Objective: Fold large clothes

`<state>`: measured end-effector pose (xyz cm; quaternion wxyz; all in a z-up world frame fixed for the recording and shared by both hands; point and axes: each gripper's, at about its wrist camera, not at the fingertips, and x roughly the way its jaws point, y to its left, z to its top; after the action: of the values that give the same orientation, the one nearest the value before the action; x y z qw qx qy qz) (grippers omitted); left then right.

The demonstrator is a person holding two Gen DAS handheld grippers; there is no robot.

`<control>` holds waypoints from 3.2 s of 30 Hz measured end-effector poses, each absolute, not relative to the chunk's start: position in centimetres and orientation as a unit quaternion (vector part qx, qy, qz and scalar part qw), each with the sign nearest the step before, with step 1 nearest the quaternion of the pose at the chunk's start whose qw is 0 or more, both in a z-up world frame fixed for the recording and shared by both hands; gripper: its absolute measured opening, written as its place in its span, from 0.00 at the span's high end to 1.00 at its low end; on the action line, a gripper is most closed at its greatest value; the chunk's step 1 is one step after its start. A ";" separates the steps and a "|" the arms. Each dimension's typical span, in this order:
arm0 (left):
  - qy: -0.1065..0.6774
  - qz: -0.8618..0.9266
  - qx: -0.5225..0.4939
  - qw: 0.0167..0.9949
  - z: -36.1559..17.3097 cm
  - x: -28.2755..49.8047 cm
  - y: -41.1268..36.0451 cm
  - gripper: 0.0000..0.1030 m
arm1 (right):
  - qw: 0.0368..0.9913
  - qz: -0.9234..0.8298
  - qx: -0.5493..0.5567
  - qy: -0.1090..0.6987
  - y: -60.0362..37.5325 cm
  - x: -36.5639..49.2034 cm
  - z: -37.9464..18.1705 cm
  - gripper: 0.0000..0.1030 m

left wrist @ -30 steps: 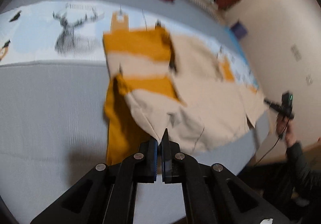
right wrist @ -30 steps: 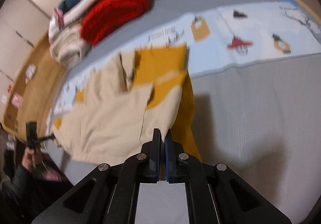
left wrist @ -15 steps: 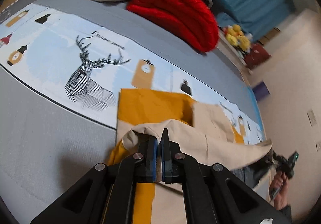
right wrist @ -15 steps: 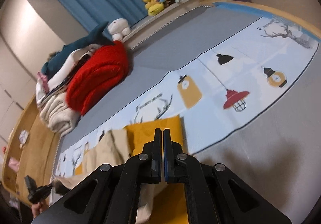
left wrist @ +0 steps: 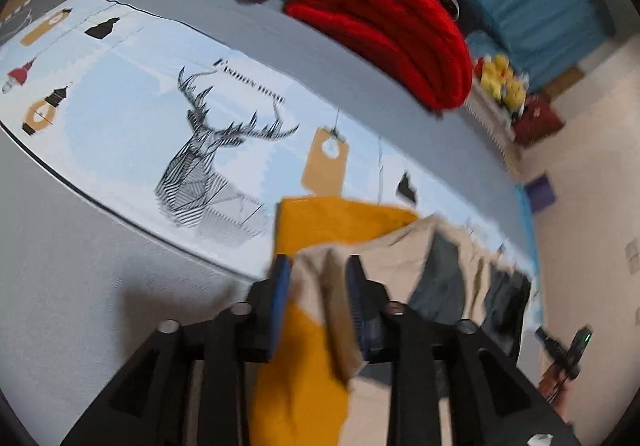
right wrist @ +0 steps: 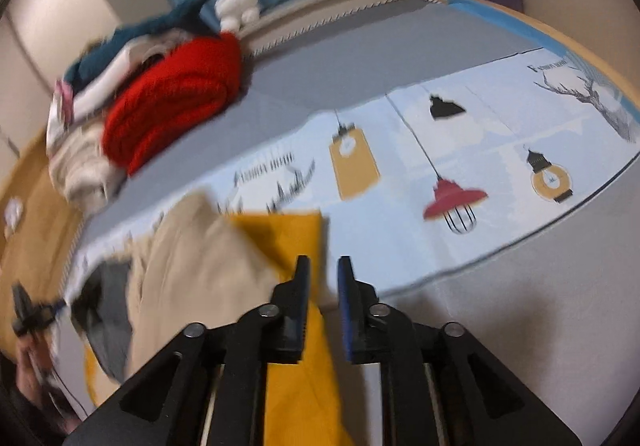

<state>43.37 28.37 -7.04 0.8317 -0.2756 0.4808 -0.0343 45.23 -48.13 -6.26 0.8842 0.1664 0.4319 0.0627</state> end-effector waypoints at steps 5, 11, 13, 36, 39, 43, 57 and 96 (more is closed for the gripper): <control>0.559 -0.058 -0.170 0.810 -9.6 42.5 25.6 0.45 | 0.867 0.093 0.131 0.471 -46.4 44.6 -8.6 0.64; 0.595 -0.072 -0.026 0.800 -11.6 42.0 20.9 0.42 | 0.849 0.116 0.066 0.512 -42.3 45.3 -10.9 0.55; 0.596 -0.068 -0.014 0.800 -11.8 42.4 20.5 0.42 | 0.844 0.112 0.041 0.523 -41.2 45.7 -11.7 0.55; 0.513 -0.035 -0.078 0.854 -10.8 49.9 21.4 0.53 | 0.859 0.116 0.032 0.498 -38.0 52.5 -11.8 0.59; 0.508 -0.037 -0.080 0.857 -10.9 50.4 21.6 0.83 | 0.862 0.117 0.027 0.493 -37.7 53.0 -11.8 0.82; 0.489 -0.039 -0.097 0.866 -10.2 50.8 22.5 0.97 | 0.867 0.117 0.071 0.480 -38.5 53.5 -11.5 0.93; 0.526 -0.001 -0.249 0.813 -12.9 51.0 26.6 0.62 | 0.834 0.011 0.222 0.505 -41.8 54.6 -13.9 0.80; 0.663 -0.112 -0.002 0.740 -14.1 45.0 17.3 0.63 | 0.788 0.134 -0.039 0.599 -33.7 48.7 -13.6 0.71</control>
<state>44.97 17.32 -14.05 0.7401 -0.0018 0.6631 -0.1124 48.69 -33.66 -13.58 0.7882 -0.0388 0.5993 0.1342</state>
